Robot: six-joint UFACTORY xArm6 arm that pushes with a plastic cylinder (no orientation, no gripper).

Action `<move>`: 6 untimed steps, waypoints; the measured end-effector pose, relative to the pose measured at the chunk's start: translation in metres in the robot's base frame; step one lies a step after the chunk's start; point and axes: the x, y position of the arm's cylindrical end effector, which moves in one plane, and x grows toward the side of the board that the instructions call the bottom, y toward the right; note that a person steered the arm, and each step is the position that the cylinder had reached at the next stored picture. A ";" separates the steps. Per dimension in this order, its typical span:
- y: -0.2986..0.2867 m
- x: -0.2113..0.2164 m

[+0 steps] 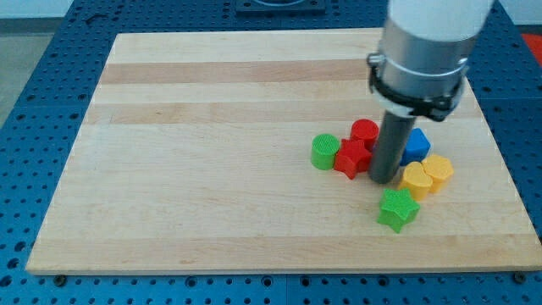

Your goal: Move the red star and green circle towards the center of the board

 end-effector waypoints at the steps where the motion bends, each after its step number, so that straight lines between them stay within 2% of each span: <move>1: 0.008 -0.001; 3: -0.006 0.002; 6: -0.009 -0.017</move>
